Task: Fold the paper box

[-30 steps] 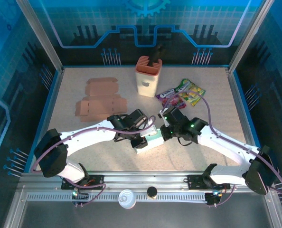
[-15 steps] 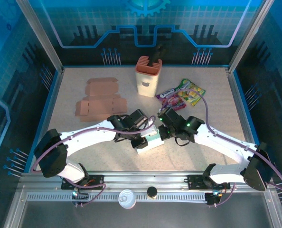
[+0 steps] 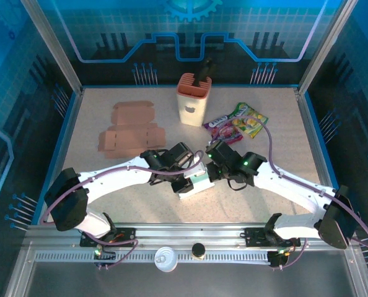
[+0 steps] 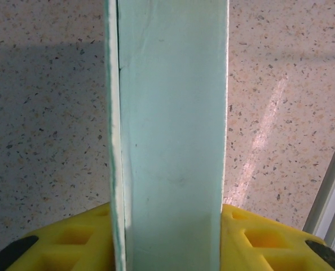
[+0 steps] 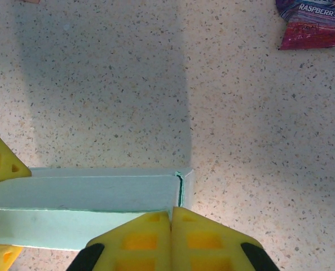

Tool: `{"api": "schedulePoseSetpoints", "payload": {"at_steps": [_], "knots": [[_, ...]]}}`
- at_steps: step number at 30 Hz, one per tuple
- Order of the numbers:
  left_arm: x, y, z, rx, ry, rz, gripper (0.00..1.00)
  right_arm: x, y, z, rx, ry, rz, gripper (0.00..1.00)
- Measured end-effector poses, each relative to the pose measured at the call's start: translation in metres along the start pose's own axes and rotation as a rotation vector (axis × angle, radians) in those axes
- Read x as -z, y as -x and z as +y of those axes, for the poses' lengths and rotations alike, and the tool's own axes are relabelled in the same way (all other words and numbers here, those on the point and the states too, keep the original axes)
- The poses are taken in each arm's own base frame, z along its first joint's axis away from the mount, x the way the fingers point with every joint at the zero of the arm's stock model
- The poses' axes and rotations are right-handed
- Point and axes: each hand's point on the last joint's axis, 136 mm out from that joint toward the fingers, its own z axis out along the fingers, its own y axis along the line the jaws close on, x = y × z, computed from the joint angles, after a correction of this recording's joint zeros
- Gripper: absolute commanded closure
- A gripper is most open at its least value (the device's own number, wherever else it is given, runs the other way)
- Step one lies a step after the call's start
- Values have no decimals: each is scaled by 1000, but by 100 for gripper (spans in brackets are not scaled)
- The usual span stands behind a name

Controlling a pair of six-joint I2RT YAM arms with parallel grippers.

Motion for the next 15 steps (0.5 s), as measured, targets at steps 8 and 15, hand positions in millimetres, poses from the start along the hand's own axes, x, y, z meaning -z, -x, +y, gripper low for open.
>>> {"api": "schedulePoseSetpoints", "payload": {"at_steps": [8, 15], "knots": [[8, 5, 5, 37, 38, -50, 48, 2, -7, -6, 8, 0, -59, 100], [36, 20, 8, 81, 76, -180, 45, 3, -9, 2, 30, 8, -71, 100]]}}
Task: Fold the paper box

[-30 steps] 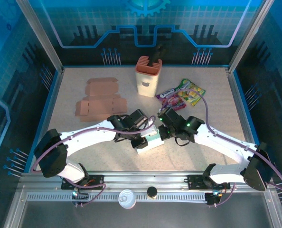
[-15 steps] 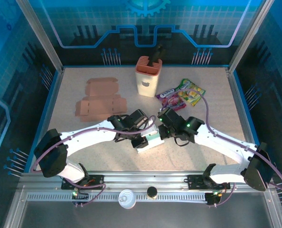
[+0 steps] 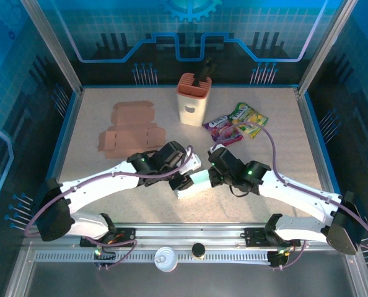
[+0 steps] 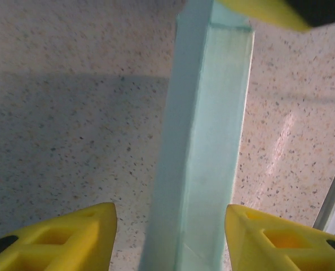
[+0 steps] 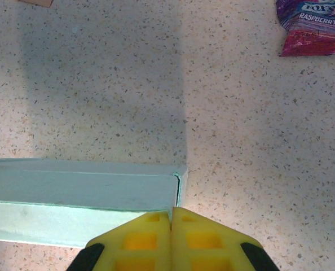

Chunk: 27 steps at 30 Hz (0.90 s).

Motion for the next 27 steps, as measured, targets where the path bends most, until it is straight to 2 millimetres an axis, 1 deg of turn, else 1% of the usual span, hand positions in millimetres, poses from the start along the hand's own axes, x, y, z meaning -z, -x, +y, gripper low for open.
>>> {"api": "schedulePoseSetpoints", "payload": {"at_steps": [4, 7, 8, 10, 11, 14, 16, 17, 20, 24, 27], "knots": [[1, -1, 1, 11, 7, -11, 46, 0, -2, 3, 8, -8, -4, 100], [1, -7, 4, 38, 26, 1, 51, 0, -2, 4, 9, -18, -10, 100], [3, -8, 5, 56, 36, -2, 55, 0, -2, 4, 7, -21, -11, 100], [13, -7, 8, 94, 60, -21, 62, 0, -3, 4, 3, -25, -12, 100], [22, -5, 10, 119, 72, -41, 66, 0, -2, 3, 0, -29, -13, 100], [50, 1, 14, 217, 106, -113, 73, -1, -3, 3, -3, -39, -16, 100], [65, 2, 16, 289, 119, -149, 77, -1, -3, 4, -3, -43, -16, 100], [71, 0, 15, 328, 122, -161, 78, -1, -3, 4, -3, -44, -18, 100], [74, -13, 9, 417, 118, -153, 77, -1, -3, 4, -6, -52, -23, 100], [66, -42, -1, 503, 112, -97, 77, -1, -4, 4, -14, -63, -28, 100], [62, -54, -4, 567, 113, -72, 75, -1, -4, 2, -19, -76, -33, 100]]}}
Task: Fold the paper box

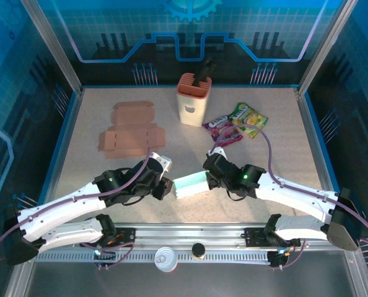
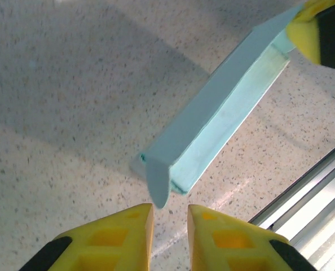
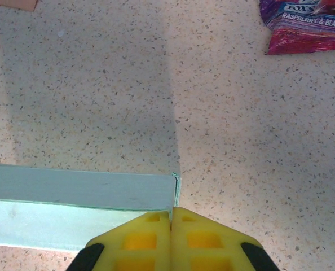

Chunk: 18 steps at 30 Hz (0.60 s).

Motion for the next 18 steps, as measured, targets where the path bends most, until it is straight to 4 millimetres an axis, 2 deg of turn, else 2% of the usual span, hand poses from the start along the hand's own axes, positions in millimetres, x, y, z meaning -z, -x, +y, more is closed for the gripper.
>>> {"api": "schedulePoseSetpoints", "payload": {"at_steps": [6, 11, 18], "knots": [[-8, -12, -7, 30, 7, 42, 73, 0, -1, -1, -6, -10, 1, 100], [-21, -18, -4, 35, 46, 80, 72, 0, -1, -2, -9, -15, -1, 100], [-28, -10, -4, 32, 72, 61, 74, 0, -1, -3, -12, -16, 1, 100]]}}
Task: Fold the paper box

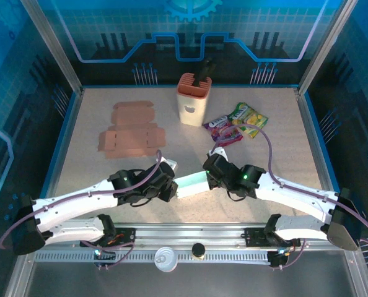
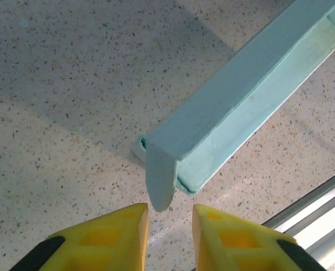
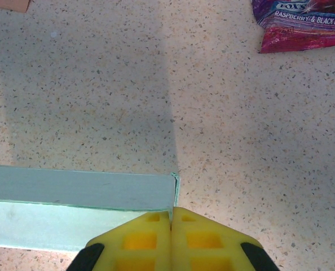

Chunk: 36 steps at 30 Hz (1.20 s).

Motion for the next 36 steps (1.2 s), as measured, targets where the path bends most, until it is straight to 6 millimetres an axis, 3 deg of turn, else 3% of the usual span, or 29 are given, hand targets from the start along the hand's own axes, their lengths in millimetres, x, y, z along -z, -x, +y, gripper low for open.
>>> {"api": "schedulePoseSetpoints", "payload": {"at_steps": [9, 23, 36], "knots": [[-9, 9, -2, -4, 27, -8, 89, 0, 0, -1, 2, -7, 0, 100], [-12, 16, 4, 11, 85, -29, 100, 0, -1, -4, -3, -15, -3, 100], [-10, 20, 4, 191, 110, -23, 100, 7, 0, 1, -2, -30, -44, 100]]}}
